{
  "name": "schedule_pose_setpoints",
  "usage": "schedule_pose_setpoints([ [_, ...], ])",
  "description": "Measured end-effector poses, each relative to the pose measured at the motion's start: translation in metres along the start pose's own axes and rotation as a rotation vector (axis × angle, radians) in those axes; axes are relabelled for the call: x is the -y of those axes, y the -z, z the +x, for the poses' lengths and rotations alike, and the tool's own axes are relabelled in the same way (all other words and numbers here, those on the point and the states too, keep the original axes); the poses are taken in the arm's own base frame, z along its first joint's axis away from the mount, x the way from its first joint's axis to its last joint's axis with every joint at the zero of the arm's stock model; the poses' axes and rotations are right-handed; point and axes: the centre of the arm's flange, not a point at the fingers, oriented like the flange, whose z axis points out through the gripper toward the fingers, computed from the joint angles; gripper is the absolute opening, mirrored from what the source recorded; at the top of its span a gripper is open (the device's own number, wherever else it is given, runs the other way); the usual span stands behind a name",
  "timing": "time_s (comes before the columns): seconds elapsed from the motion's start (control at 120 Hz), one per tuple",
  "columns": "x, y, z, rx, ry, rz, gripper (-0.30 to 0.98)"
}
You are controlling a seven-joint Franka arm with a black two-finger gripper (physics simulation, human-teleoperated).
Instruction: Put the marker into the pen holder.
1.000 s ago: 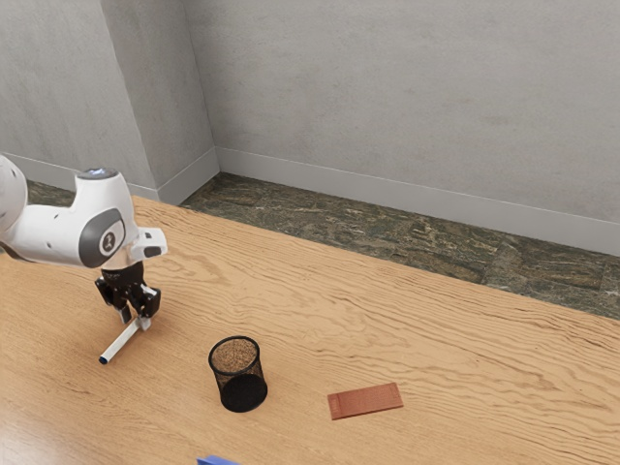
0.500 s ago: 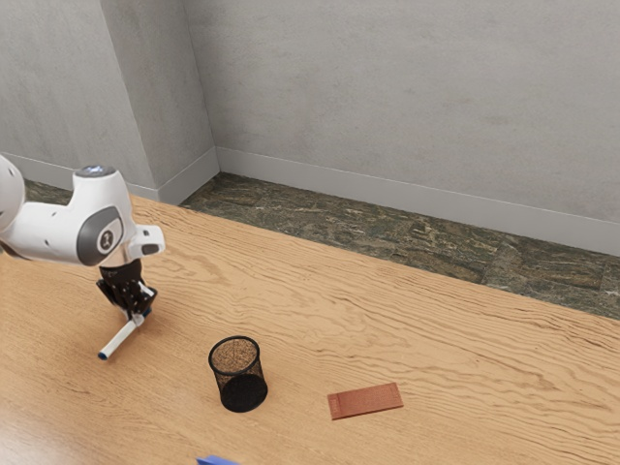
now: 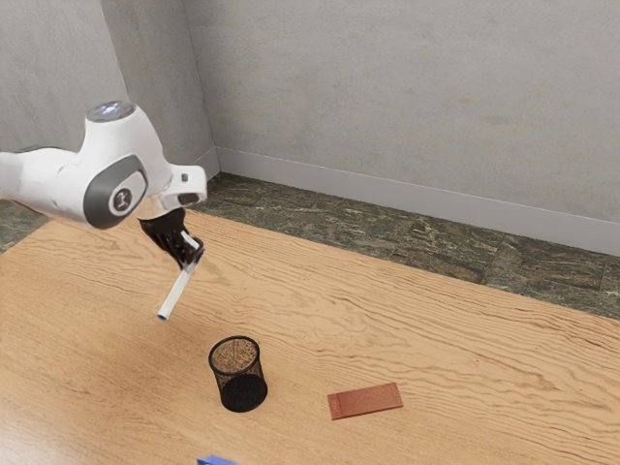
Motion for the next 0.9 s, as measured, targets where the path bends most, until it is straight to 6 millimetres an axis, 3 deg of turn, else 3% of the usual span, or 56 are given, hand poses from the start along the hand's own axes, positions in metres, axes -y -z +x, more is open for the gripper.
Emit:
schedule_pose_setpoints([
  [0.092,-0.011,0.018,0.004,-0.059,0.003,-0.01,-0.1],
  [0.217,-0.031,0.029,0.014,-0.139,-0.016,-0.017,-0.1],
  [0.358,-0.072,0.036,0.013,-0.188,-0.067,-0.029,-0.1],
  [0.517,-0.104,0.03,0.005,-0.199,-0.095,-0.04,-0.1],
  [0.9,-0.137,0.007,-0.021,-0.159,-0.099,-0.051,-0.1],
])
